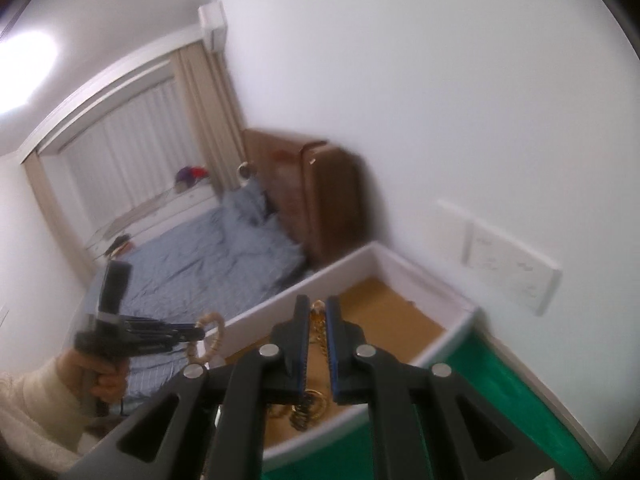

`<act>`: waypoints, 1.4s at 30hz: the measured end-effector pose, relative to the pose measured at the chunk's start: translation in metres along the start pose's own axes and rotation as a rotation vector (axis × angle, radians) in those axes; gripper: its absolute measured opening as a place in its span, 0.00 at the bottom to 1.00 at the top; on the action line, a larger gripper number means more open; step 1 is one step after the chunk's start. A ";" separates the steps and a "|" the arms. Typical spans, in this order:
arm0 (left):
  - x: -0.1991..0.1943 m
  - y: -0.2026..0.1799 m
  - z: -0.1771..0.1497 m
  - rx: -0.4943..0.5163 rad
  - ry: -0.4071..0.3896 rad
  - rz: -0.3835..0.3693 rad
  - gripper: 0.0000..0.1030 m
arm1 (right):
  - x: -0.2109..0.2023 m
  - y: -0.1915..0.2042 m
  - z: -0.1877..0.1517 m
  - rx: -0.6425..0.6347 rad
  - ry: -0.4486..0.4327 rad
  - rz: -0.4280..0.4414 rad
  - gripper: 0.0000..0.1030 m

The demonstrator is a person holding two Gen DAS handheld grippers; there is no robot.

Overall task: Organize jewelry
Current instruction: 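Carry wooden bracelet with left tool while right tool carries gold chain into box, then open both tools over the box, releasing bracelet and chain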

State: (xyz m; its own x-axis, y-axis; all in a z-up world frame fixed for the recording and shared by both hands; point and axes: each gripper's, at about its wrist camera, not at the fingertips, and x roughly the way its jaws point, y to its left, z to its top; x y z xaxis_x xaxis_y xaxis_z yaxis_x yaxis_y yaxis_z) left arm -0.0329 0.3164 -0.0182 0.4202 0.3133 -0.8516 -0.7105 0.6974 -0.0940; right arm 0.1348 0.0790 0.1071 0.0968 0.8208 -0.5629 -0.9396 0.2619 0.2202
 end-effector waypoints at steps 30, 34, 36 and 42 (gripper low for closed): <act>0.029 -0.013 -0.030 -0.064 -0.111 0.242 0.98 | 0.171 0.030 -0.080 0.020 0.279 -0.089 0.64; 0.024 -0.025 -0.034 -0.051 -0.035 0.318 0.97 | 0.156 0.026 -0.088 0.004 0.289 -0.174 0.67; 0.024 -0.028 -0.036 -0.050 -0.004 0.317 0.97 | 0.153 0.026 -0.092 -0.003 0.302 -0.198 0.67; 0.021 -0.033 -0.042 -0.082 0.007 0.285 0.97 | 0.144 0.030 -0.097 -0.036 0.307 -0.267 0.67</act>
State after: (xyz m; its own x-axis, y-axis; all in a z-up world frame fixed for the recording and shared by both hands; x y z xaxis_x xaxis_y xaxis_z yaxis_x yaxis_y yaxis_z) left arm -0.0240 0.2729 -0.0545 0.1935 0.4848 -0.8530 -0.8426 0.5274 0.1086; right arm 0.0889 0.1557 -0.0443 0.2420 0.5353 -0.8093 -0.9060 0.4231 0.0089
